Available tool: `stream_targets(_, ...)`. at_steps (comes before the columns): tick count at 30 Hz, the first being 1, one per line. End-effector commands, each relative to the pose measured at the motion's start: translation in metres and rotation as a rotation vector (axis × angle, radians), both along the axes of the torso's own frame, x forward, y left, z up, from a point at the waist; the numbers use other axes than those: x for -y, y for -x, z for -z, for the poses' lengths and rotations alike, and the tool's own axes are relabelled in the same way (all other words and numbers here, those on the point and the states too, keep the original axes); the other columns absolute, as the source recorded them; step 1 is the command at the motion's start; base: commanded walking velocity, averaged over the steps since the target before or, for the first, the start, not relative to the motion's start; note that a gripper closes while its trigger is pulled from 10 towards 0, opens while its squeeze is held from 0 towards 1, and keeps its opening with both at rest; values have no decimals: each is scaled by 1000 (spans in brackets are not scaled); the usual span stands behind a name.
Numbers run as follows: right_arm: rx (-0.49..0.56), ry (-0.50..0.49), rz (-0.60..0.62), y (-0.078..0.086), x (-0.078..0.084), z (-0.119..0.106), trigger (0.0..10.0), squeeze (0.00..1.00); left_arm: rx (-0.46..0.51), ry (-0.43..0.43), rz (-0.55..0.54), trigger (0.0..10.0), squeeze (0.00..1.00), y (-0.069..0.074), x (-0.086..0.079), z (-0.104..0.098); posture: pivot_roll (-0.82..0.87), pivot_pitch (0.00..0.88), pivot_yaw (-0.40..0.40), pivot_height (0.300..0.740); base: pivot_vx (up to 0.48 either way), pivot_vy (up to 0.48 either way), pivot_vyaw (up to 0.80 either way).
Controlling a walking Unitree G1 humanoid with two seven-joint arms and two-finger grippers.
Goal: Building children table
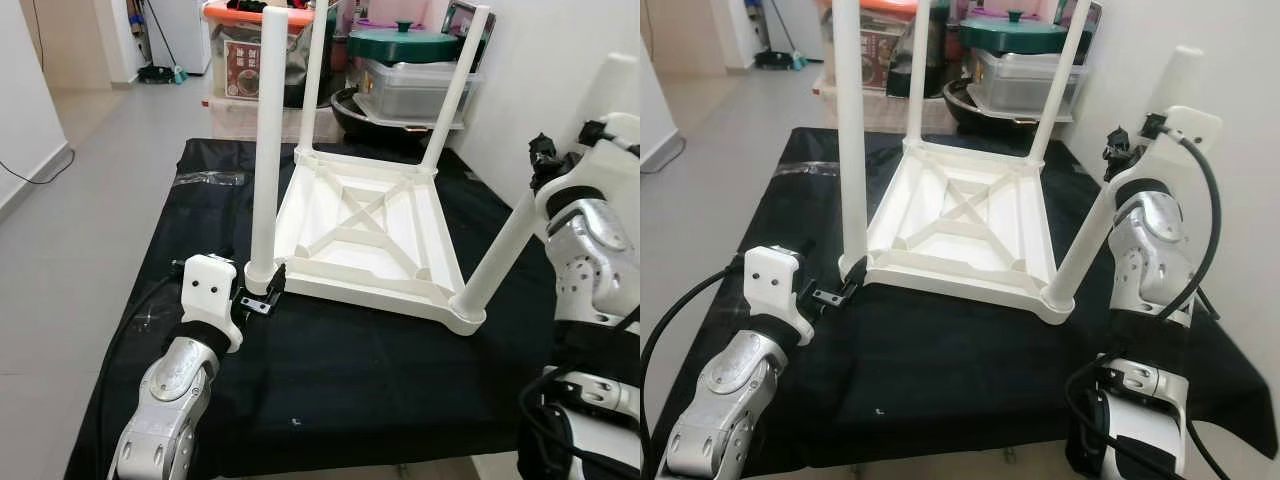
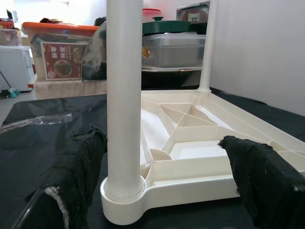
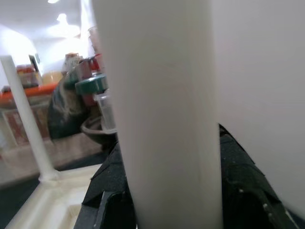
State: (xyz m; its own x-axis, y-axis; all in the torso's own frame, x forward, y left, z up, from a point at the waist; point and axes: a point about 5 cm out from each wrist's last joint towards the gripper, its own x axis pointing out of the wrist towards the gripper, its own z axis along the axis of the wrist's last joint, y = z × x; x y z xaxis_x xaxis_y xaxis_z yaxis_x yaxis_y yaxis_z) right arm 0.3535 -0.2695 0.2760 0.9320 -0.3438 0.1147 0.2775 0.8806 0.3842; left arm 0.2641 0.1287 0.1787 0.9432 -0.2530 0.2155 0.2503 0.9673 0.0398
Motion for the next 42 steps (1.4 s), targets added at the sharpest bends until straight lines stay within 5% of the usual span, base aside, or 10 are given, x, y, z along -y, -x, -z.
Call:
stream_targets(1, -137, -531, 16, -5, 4, 60, 0, 0, -30, -13, 2, 10000, 0, 0, 1, 7, 109, 0, -105, 740, 0, 0, 0)
stream_targets(11, -145, -688, 28, -6, 3, 76, 0, 0, -32, -12, 5, 10000, 0, 1, 1, 7, 105, 0, -97, 740, 0, 0, 0)
stream_targets(18, -354, -764, -81, -4, -24, 128, 0, 0, -36, -11, 8, 10000, 0, 1, 2, 8, 107, 0, -104, 740, 0, 0, 0)
stream_targets(20, -460, -797, -208, 0, -55, 150, 0, 0, -39, -9, 4, 10000, 0, 3, 1, 9, 109, 0, -106, 740, 0, 0, 0)
stream_targets(34, -589, -831, -364, 3, -96, 169, 0, 0, -36, -9, 11, 10000, 0, 3, 2, 7, 106, 0, -105, 740, 0, 0, 0)
stream_targets(35, -629, -827, -331, 5, -95, 175, 8118, 0, -36, -8, 12, 10000, 0, 3, 2, 7, 107, 0, -105, 740, 0, 0, 0)
stream_targets(37, -656, -825, -308, 7, -94, 180, 8118, 0, -36, -7, 13, 10000, 0, 4, 2, 7, 107, 0, -105, 740, 0, 0, 0)
stream_targets(39, -731, -818, -250, 12, -92, 191, 10000, 0, -37, -8, 14, 10000, 0, 4, 2, 7, 105, 0, -105, 740, 0, 0, 0)
stream_targets(41, -769, -813, -233, 16, -93, 197, 10000, 94, -37, -8, 14, 10000, 0, 4, 2, 7, 104, 0, -104, 740, 0, 0, 0)
stream_targets(42, -796, -813, -219, 19, -94, 201, 10000, 910, -38, -8, 15, 10000, 0, 4, 3, 7, 102, 0, -103, 740, 0, 0, 0)
